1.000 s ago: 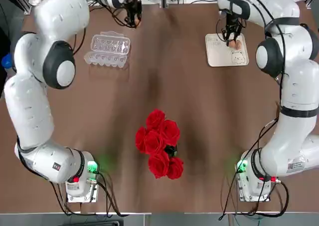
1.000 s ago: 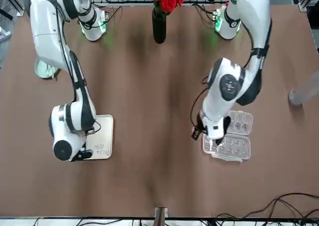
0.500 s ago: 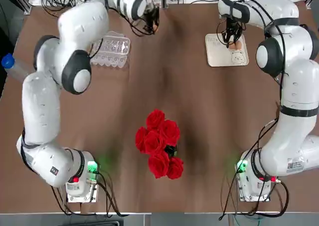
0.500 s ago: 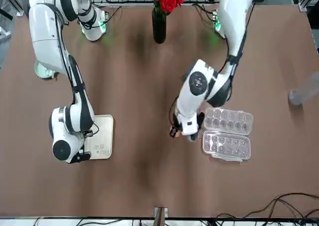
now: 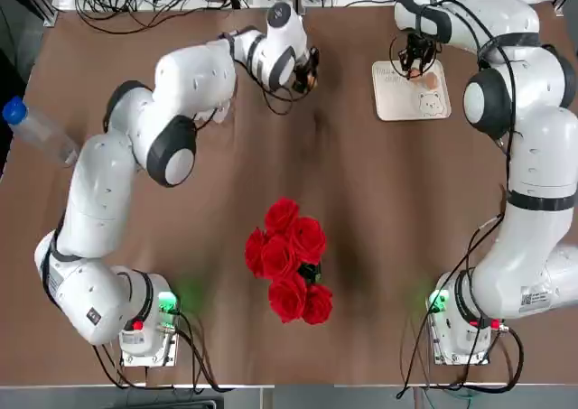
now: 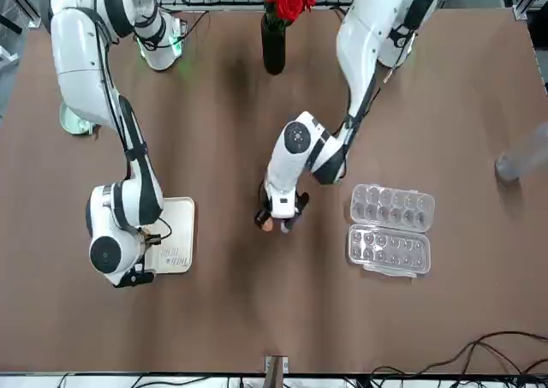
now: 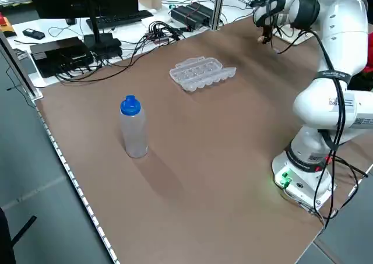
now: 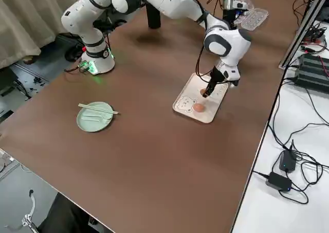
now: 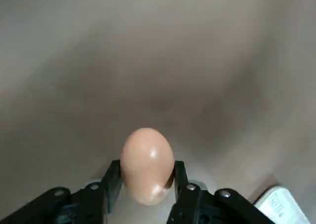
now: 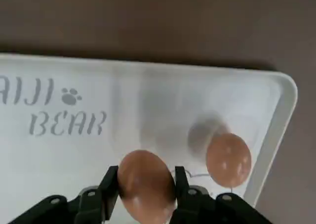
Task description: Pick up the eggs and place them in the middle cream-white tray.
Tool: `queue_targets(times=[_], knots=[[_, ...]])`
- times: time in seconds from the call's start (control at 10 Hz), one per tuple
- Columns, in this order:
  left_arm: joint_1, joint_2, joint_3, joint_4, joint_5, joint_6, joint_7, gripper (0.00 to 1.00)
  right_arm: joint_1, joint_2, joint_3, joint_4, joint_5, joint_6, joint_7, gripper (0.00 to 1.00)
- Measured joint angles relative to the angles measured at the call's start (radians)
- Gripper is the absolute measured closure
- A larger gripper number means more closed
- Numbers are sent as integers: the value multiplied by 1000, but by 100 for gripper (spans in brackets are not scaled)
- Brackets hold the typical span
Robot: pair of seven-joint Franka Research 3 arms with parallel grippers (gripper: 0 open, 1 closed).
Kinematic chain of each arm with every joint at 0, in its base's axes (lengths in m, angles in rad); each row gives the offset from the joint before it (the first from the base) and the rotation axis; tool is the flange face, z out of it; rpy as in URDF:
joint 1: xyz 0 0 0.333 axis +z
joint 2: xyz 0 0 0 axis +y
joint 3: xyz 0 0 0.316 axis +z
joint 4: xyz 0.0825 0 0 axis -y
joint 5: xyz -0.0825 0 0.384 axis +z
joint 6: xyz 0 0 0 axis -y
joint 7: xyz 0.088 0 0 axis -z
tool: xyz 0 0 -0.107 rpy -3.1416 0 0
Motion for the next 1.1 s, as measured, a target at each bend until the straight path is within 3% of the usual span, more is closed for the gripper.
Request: queue_targets(times=[0.2,0.5,0.8,1.1], knots=[[-27,36,1,3,0,79,-7,53,4,24,3,-12,0,56,36,50],[-56,67,6,7,0,82,-7,53,8,26,3,-15,-2,65,44,49],[-68,83,14,9,0,84,-7,53,10,26,3,-21,-3,71,38,15],[-68,83,30,18,0,84,-6,41,19,10,6,0,-4,-16,37,7]])
